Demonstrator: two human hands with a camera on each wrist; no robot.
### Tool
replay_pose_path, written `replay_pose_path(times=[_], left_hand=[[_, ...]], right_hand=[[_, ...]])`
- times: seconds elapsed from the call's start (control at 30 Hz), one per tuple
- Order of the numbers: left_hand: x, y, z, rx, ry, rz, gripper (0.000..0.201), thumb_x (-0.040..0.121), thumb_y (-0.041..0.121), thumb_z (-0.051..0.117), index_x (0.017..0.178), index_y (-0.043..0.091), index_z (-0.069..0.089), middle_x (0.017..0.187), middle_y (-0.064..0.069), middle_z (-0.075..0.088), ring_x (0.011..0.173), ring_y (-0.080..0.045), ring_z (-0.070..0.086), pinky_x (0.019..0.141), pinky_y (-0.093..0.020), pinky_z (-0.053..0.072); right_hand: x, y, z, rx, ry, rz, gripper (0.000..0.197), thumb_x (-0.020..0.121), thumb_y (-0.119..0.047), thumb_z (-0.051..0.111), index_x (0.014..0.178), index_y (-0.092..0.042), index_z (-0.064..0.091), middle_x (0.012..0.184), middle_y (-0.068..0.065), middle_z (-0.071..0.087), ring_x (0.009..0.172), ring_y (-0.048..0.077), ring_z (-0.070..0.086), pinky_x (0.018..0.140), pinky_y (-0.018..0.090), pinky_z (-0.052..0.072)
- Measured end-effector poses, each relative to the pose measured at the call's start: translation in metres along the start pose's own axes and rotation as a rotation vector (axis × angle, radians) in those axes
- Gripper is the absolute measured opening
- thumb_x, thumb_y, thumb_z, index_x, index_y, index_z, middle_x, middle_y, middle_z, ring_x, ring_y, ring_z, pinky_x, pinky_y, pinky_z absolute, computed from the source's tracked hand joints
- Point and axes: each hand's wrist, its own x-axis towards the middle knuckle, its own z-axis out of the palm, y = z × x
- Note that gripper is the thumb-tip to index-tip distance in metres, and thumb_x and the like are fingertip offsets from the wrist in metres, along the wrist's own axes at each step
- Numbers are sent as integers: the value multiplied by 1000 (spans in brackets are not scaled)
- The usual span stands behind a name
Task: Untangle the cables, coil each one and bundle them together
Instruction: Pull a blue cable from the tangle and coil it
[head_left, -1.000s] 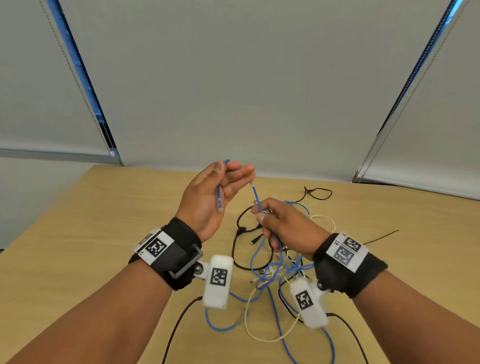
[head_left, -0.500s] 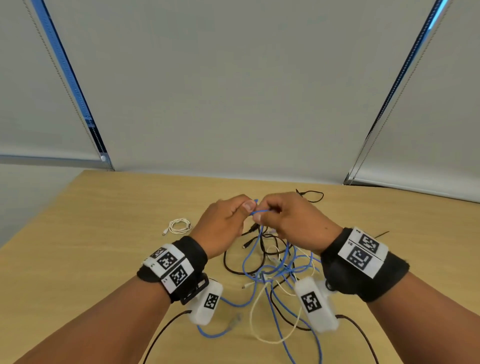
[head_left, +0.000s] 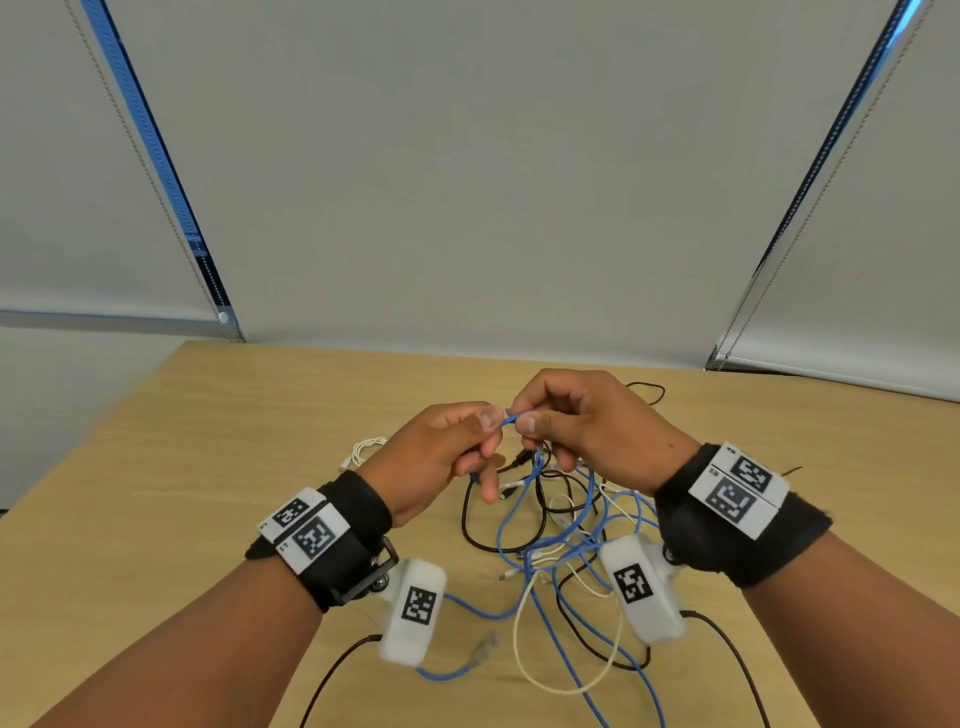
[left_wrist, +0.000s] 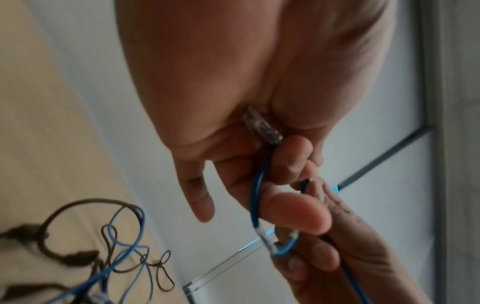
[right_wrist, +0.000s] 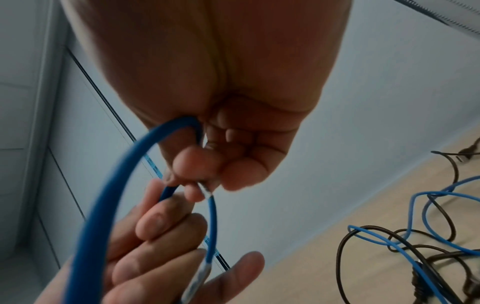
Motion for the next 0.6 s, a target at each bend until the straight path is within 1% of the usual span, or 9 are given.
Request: replay_pose_path(times=[0.03, 0.1, 0.2, 0.3, 0.37, 0.43, 0.47, 0.53, 0.6], left_hand=[[-1, -1, -1, -78, -14, -20, 38, 103, 37, 47, 72, 17, 55, 52, 2, 36, 55, -27, 63, 105, -51, 50], [-1, -2, -5, -251, -1, -43, 39, 103, 38, 48, 71, 17, 54, 53, -1, 40, 62, -31, 68, 99, -46, 52], [-3, 1, -14, -518, 58, -19, 42, 104, 37, 44, 70, 15, 54, 63, -10, 61, 87, -43, 73, 91, -46, 55], [-2, 7, -10, -686, 18, 18, 46, 104, 41, 41, 68, 16, 56, 95, -15, 76, 110, -48, 68, 103, -49, 48], [1, 13, -2, -749, -32, 56, 44, 103, 42, 43, 70, 16, 57, 120, -20, 72, 122, -49, 61, 110, -51, 39], [6, 19, 6, -768, -35, 129, 42, 104, 39, 42, 74, 13, 56, 136, -24, 62, 129, -49, 55, 113, -52, 35], [9, 22, 8, -747, -6, 169, 40, 105, 36, 41, 77, 11, 53, 140, -26, 58, 130, -49, 54, 113, -52, 34], [17, 23, 11, -622, 88, 237, 33, 107, 29, 39, 83, 9, 48, 140, -27, 57, 130, -44, 56, 114, -51, 37], [23, 20, 10, -365, 219, 263, 26, 107, 23, 41, 86, 8, 46, 135, -18, 65, 127, -35, 61, 108, -39, 47]], right_hand=[[1, 1, -1, 28, -1, 13, 3, 94, -17, 70, 93, -20, 71, 79, 3, 73, 53, 14, 61, 54, 29, 54], [1, 6, -5, 82, -3, 56, 10, 91, -13, 72, 94, -22, 71, 85, 6, 75, 57, 17, 66, 61, 32, 58], [-2, 16, -16, 209, 7, 137, 13, 94, -11, 67, 98, -24, 69, 89, 11, 77, 65, 24, 72, 64, 31, 58], [-5, 26, -14, 331, 118, 227, 7, 98, -19, 64, 93, -22, 68, 78, 11, 74, 61, 24, 70, 57, 29, 55], [-7, 30, 2, 311, 149, 287, 16, 101, -29, 59, 95, -17, 67, 73, 9, 70, 58, 23, 68, 55, 29, 54], [-9, 32, 25, 289, 73, 341, 28, 104, -36, 51, 103, -11, 63, 69, 9, 68, 54, 23, 67, 54, 29, 53], [-11, 32, 37, 296, 19, 365, 29, 104, -36, 50, 105, -9, 60, 68, 10, 67, 53, 23, 66, 55, 29, 52], [-16, 29, 52, 338, -69, 395, 18, 103, -27, 52, 106, -9, 54, 68, 10, 65, 54, 25, 66, 60, 32, 52], [-21, 25, 59, 395, -141, 400, 11, 101, -14, 53, 111, -9, 50, 68, 8, 64, 56, 25, 64, 62, 34, 51]])
